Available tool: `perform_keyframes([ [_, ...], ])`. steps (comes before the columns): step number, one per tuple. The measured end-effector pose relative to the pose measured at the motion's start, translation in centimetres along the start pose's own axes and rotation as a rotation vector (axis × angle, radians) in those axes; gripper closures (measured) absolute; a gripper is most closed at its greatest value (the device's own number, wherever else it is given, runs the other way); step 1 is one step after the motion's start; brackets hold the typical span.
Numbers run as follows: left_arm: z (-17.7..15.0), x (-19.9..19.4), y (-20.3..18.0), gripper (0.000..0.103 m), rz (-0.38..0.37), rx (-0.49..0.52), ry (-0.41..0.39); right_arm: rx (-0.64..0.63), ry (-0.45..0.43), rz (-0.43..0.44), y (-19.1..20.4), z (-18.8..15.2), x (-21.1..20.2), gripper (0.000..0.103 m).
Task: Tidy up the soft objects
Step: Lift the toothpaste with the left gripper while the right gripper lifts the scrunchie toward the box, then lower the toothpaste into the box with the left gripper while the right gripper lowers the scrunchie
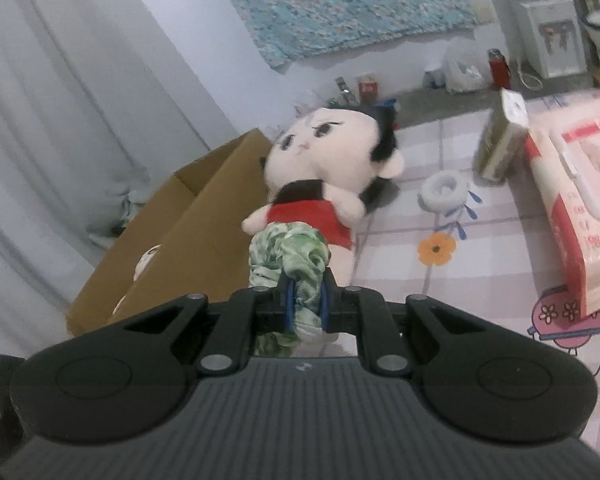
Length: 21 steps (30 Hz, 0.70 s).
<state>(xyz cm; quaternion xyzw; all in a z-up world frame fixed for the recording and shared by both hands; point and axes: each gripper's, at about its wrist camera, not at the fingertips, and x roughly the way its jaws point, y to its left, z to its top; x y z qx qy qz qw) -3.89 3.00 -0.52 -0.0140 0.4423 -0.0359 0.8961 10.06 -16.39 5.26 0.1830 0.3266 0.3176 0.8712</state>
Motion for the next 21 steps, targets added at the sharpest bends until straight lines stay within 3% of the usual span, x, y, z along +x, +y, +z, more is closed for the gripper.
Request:
perform_keyframes([
  [5,0.7,-2.1,-0.3,0.077,0.017,-0.013,-0.022,-0.004,-0.028,0.069,1.6,0.9,-1.8,0.092],
  [11,3.1,-11.5,1.7,0.077,-0.028,-0.041,-0.141,-0.011,-0.036,0.249,6.1,4.1,-3.1,0.092],
  [16,4.9,-16.8,7.4,0.076,0.126,-0.083,-0.197,-0.131,-0.04,0.306,11.9,6.5,-1.2,0.092],
  [21,6.8,-15.8,15.4,0.076,0.348,-0.115,-0.14,-0.179,0.039,0.35,16.6,7.7,4.0,0.092],
])
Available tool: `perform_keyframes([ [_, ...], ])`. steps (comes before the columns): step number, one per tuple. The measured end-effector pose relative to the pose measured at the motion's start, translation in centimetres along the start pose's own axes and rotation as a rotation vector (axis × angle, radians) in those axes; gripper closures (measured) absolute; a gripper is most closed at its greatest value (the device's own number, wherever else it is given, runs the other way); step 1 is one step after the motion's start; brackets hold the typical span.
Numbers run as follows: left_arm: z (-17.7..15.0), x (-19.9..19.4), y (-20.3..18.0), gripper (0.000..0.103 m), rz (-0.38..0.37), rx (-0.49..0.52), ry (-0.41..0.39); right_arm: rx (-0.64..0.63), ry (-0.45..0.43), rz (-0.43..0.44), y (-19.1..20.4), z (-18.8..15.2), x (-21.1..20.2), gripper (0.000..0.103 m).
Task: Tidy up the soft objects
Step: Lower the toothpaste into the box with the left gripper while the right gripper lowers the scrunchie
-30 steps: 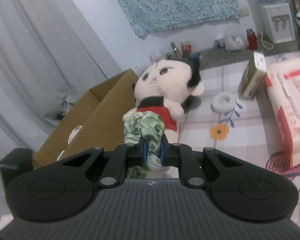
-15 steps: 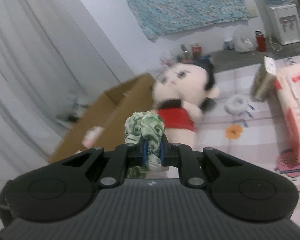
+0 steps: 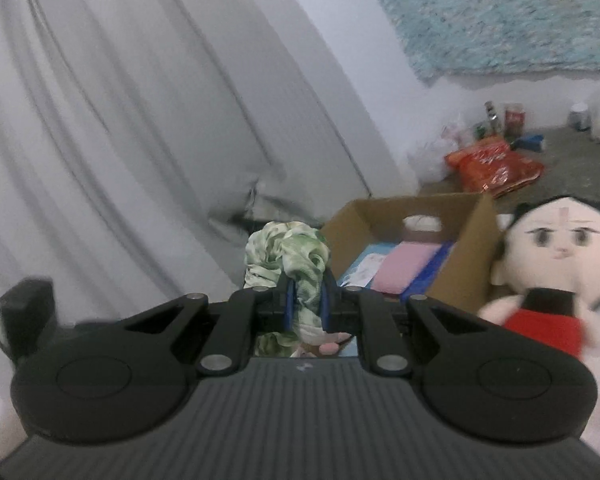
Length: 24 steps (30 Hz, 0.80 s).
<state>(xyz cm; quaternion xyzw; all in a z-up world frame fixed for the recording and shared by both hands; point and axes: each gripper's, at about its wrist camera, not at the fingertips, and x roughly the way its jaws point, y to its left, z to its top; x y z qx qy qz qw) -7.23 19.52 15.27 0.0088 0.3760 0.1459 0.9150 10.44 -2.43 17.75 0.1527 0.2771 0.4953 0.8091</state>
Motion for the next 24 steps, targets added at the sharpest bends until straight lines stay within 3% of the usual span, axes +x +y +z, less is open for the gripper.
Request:
perform_keyframes([
  [4,0.5,5.8,4.2,0.076,0.128,0.011,0.102,0.0,0.099,0.014,1.4,0.4,5.9,0.092],
  [8,0.2,11.1,6.1,0.076,0.129,0.007,0.232,-0.021,0.175,-0.01,2.3,0.1,10.7,0.092],
  [12,-0.4,15.2,6.6,0.076,0.183,0.024,0.382,-0.034,0.236,-0.016,3.2,-1.1,13.5,0.092],
  [14,-1.0,16.4,7.0,0.076,0.162,0.054,0.446,-0.049,0.266,-0.016,3.3,-1.7,14.2,0.092],
  [19,-0.4,16.5,7.0,0.071,0.135,0.078,0.487,-0.073,0.305,-0.035,3.1,-2.4,15.6,0.092],
  [21,0.2,15.2,7.2,0.054,0.15,0.071,0.456,-0.085,0.321,-0.042,3.1,-2.5,16.1,0.092],
  [22,0.5,14.3,7.2,0.056,0.16,0.077,0.417,-0.092,0.328,-0.044,3.2,-2.5,16.1,0.092],
  [23,0.7,13.7,7.1,0.067,0.159,0.087,0.397,-0.1,0.334,-0.044,3.3,-2.5,16.0,0.092],
  [24,0.9,13.4,7.3,0.084,0.161,0.095,0.395,-0.111,0.343,-0.047,3.4,-2.5,16.1,0.091],
])
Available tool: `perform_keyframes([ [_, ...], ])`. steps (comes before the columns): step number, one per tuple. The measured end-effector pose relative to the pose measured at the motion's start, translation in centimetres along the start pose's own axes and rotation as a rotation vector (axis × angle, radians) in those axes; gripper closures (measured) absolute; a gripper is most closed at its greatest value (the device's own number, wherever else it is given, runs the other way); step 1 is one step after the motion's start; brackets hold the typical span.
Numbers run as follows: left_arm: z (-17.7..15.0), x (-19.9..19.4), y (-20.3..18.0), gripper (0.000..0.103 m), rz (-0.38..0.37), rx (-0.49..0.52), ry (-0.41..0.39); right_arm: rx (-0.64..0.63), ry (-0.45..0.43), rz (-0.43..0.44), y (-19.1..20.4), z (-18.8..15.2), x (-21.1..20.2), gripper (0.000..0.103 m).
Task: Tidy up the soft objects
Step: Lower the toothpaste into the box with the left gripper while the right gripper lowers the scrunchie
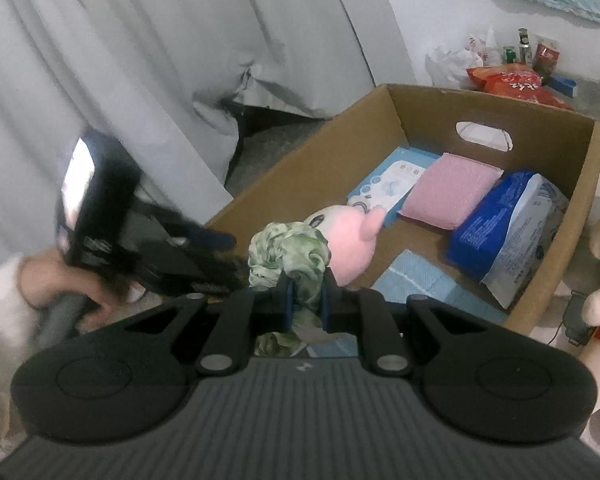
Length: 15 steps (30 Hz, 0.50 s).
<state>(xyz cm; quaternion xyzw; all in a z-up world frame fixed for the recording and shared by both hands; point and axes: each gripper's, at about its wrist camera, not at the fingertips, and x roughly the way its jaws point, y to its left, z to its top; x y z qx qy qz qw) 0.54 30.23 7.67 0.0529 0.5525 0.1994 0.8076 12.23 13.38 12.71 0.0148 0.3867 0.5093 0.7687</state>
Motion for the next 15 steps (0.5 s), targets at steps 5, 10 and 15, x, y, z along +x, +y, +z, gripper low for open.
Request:
perform_keyframes([
  [5,0.1,2.6,-0.8,0.096,-0.023,0.055,0.077,0.005,0.066,-0.014,0.2,0.2,1.3,0.091],
  [10,-1.7,2.7,-1.8,0.094,0.037,0.108,0.01,-0.032,0.189,-0.026,0.7,-0.1,3.1,0.091],
  [15,-3.3,-1.5,-0.6,0.089,0.0,0.052,-0.112,-0.016,0.321,0.039,1.6,0.0,4.9,0.091],
])
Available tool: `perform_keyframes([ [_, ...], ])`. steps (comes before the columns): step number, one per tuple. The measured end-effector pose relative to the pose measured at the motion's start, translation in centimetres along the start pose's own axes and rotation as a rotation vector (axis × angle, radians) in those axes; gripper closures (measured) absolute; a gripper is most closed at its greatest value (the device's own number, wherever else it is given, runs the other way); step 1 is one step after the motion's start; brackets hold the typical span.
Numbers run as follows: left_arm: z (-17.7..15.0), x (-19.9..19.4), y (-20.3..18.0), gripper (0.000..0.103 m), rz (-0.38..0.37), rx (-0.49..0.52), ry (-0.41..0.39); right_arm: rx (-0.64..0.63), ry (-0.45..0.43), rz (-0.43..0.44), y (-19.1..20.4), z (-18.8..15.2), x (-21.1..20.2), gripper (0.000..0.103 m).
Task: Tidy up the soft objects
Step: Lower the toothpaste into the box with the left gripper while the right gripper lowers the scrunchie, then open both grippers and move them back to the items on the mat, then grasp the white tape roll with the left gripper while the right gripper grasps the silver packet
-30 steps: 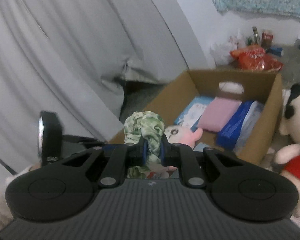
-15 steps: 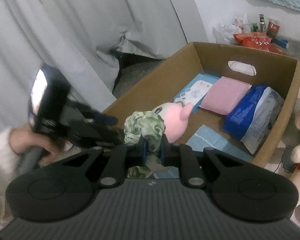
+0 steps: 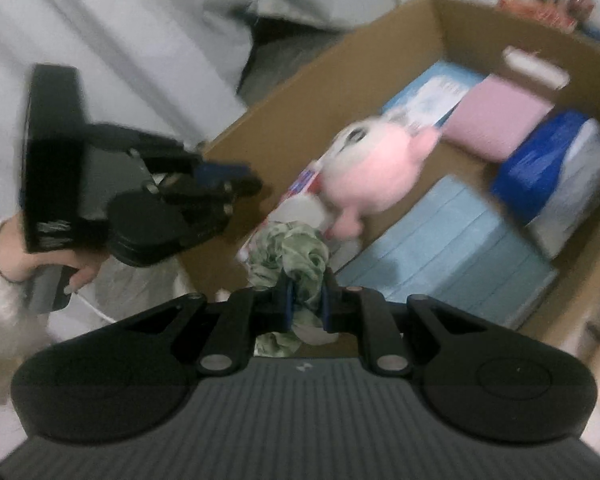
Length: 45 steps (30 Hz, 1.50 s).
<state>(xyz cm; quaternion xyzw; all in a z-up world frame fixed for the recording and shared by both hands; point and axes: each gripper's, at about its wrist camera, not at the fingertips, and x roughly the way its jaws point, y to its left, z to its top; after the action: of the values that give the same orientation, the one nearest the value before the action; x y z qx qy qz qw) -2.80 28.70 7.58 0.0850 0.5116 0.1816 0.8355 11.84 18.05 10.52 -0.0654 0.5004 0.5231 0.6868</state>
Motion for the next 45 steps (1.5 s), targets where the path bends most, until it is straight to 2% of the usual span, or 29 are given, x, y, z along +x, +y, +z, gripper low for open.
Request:
perform_keyframes([
  [2,-0.1,-1.4,0.0,0.089,-0.003,-0.018,-0.061,-0.022,0.058,-0.04,0.5,0.4,1.7,0.091],
  [5,-0.1,-2.8,-0.4,0.089,-0.019,-0.019,-0.128,0.015,0.152,-0.056,0.6,1.0,4.7,0.091],
  [8,0.2,-3.7,-0.8,0.086,-0.041,-0.029,-0.17,-0.045,0.235,-0.108,1.9,1.0,7.2,0.09],
  [9,0.3,-4.1,-1.1,0.082,-0.045,-0.022,-0.182,-0.089,0.245,-0.149,2.5,0.9,7.8,0.086],
  [12,0.3,-5.4,-1.7,0.082,-0.021,-0.014,-0.238,-0.165,0.23,-0.257,3.5,0.8,8.6,0.077],
  [15,0.0,-7.1,-1.9,0.081,-0.024,-0.017,-0.268,-0.149,0.227,-0.279,3.3,0.7,8.5,0.068],
  [17,0.0,-8.2,-2.0,0.08,-0.021,-0.016,-0.279,-0.157,0.209,-0.313,3.1,0.6,8.0,0.057],
  [18,-0.1,-8.7,-2.1,0.079,-0.014,-0.018,-0.287,-0.168,0.193,-0.338,3.0,0.9,7.6,0.051],
  [20,-0.3,-9.9,-2.2,0.079,-0.007,-0.02,-0.305,-0.173,0.149,-0.357,3.0,1.0,6.0,0.051],
  [22,-0.5,-11.6,-2.3,0.079,-0.01,-0.029,-0.327,-0.156,0.091,-0.281,2.6,1.4,3.0,0.051],
  [24,-1.0,-13.5,-2.7,0.079,-0.029,-0.035,-0.361,-0.118,-0.029,-0.234,1.6,1.3,-1.3,0.05],
  [26,-1.4,-15.6,-3.5,0.077,-0.06,-0.032,-0.396,-0.057,-0.191,-0.218,-0.4,0.1,-7.4,0.046],
  [28,-1.6,-17.2,-4.9,0.073,-0.113,-0.016,-0.427,0.003,-0.319,-0.243,-2.9,-2.1,-12.9,0.043],
  [30,-1.5,-18.0,-6.7,0.073,-0.167,0.008,-0.447,0.065,-0.428,-0.312,-5.7,-5.4,-18.0,0.043],
  [34,0.2,-17.3,-11.6,0.073,-0.288,0.075,-0.453,0.256,-0.62,-0.484,-12.2,-14.3,-25.8,0.043],
  [36,1.4,-16.0,-14.7,0.073,-0.358,0.107,-0.438,0.357,-0.68,-0.549,-15.2,-18.5,-27.6,0.043],
  [40,3.9,-12.9,-21.8,0.073,-0.498,0.124,-0.412,0.479,-0.731,-0.513,-20.9,-23.9,-27.6,0.044],
  [43,6.5,-9.9,-27.6,0.073,-0.578,0.182,-0.4,0.521,-0.743,-0.513,-24.5,-25.4,-26.2,0.045],
  [45,8.3,-7.6,-31.6,0.073,-0.616,0.241,-0.4,0.478,-0.682,-0.515,-26.2,-24.5,-25.4,0.045],
])
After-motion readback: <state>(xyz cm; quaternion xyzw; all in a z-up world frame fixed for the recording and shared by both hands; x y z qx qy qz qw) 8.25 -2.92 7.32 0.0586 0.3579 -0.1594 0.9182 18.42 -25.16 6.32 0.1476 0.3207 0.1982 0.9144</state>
